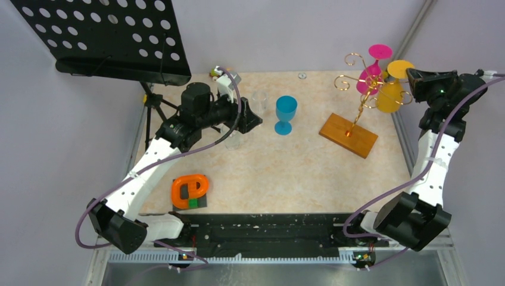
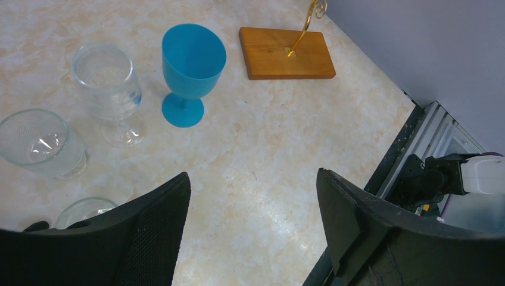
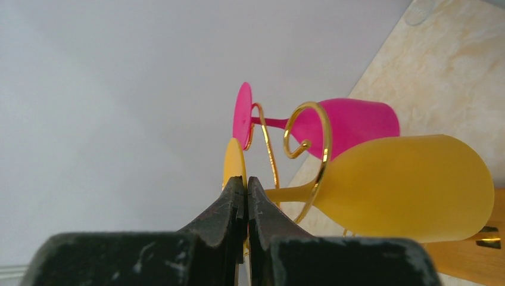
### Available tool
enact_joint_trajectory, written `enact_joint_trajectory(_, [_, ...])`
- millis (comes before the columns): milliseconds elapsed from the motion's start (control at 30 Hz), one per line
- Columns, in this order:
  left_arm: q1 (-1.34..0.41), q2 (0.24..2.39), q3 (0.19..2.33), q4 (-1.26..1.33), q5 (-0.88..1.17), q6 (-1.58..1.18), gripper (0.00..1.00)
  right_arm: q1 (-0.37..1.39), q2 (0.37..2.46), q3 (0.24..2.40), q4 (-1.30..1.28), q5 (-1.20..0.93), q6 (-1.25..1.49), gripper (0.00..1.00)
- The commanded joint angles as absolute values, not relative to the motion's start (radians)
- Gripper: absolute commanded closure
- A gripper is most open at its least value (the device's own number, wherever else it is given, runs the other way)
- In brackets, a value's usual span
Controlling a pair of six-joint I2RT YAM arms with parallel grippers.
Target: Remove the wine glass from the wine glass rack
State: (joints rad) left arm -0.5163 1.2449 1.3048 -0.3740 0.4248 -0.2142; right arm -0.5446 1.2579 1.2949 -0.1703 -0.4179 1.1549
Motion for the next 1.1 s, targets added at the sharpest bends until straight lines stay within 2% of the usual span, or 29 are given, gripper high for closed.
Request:
enact_joint_trajectory(0, [-0.519,1.224,1.309,-0.34,0.413,-0.216,0.19,-0.492,1.269,1.301,-0.045,-0.445,1.177,1.0])
enact_joint_trajectory(267, [-0.52,1.222,1.311,-0.336,0.415,-0.213,0.19,-0.461,1.328,1.363,-0.01,-0.362,1.124,1.0])
enact_joint_trajectory(500, [-0.52,1.224,1.311,-0.332,0.423,-0.216,0.19,-0.46,1.369,1.357,0.207,-0.363,1.117,1.0])
enact_joint_trajectory(733, [-0.52,1.226,1.311,-0.33,0.42,-0.223,0.19,-0.461,1.39,1.401,0.235,-0.328,1.082,1.0])
enact_joint_trajectory(1067, [-0.519,1.239,1.313,-0.324,0.448,-0.228,0.18,-0.46,1.432,1.473,0.474,-0.481,1.031,1.0])
